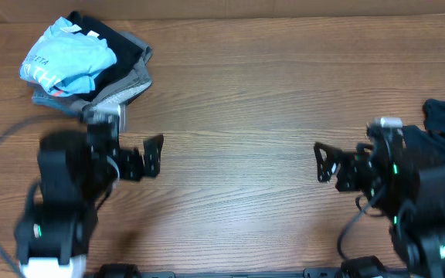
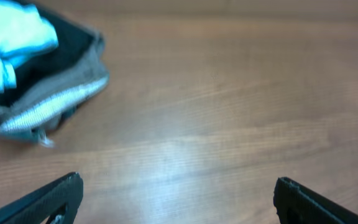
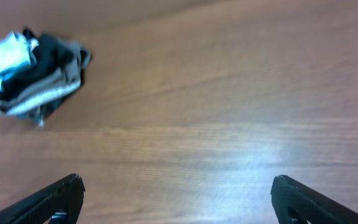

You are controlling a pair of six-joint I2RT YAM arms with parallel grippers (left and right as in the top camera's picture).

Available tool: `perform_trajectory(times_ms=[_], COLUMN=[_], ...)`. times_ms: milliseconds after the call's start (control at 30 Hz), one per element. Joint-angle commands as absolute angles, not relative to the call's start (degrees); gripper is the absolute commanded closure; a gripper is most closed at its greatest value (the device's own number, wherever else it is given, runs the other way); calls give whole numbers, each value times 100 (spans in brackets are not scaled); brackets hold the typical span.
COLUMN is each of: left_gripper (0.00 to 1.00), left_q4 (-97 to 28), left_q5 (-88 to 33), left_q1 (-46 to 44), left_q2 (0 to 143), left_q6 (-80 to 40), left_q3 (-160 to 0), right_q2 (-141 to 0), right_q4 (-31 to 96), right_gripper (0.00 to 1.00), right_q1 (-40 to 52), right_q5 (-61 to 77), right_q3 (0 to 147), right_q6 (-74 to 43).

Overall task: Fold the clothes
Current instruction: 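Reach the right gripper to the black t-shirt at the right edge and grasp it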

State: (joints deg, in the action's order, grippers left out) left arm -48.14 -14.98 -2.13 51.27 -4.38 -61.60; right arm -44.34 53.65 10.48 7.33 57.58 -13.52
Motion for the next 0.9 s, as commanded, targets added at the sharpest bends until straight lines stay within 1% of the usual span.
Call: perform_trajectory(times_ms=[0, 100, 167, 233, 300, 367, 467, 567, 633, 700, 867], left_gripper=[0, 0, 0, 0, 1, 0, 0, 0, 0, 0, 0], left_q4=[-5393, -5841, -5964, -6023, -6042, -6051, -6049, -6064, -6047, -6018, -6020], left_q5=[-1557, -1688, -1911, -2134, -2307, -2401, -2405, -2443, -2467, -2477, -2515], left_q1=[-189, -189, -189, -189, -189, -189, -189, -189, -189, -189, -189], left_q2=[5992, 6573, 6788, 6904, 6928, 6925, 6925, 6925, 6928, 6928, 6928], left_q6=[-451, -279, -274, -279, -279, -276, -276, -279, -279, -279, -279], left_q3=[-7126, -7605, -7754, -7817, -7817, -7817, -7817, -7817, -7817, -7817, -7817], right_q2=[-5129, -5660, -5959, -6296, -6613, -6993, -7553, -8138, -8604, -9028, -10016], right_q4=[5618, 5561, 5568, 5529, 5426, 5201, 4827, 4456, 4289, 4108, 3511], right_gripper=[0, 0, 0, 0, 1, 1, 8, 9, 12, 13, 18], right_q1=[1022, 930, 716, 309, -224, -941, -1863, -2510, -2856, -3070, -3417], right_q5=[1258, 1063, 506, -224, -580, -593, -563, -248, -123, -119, -139], right_q3=[6296, 6438, 6479, 6479, 6482, 6479, 6479, 6479, 6479, 6479, 6479], right_q6=[-1343, -1496, -2073, -2578, -2886, -3103, -3356, -3374, -3468, -3649, -3649])
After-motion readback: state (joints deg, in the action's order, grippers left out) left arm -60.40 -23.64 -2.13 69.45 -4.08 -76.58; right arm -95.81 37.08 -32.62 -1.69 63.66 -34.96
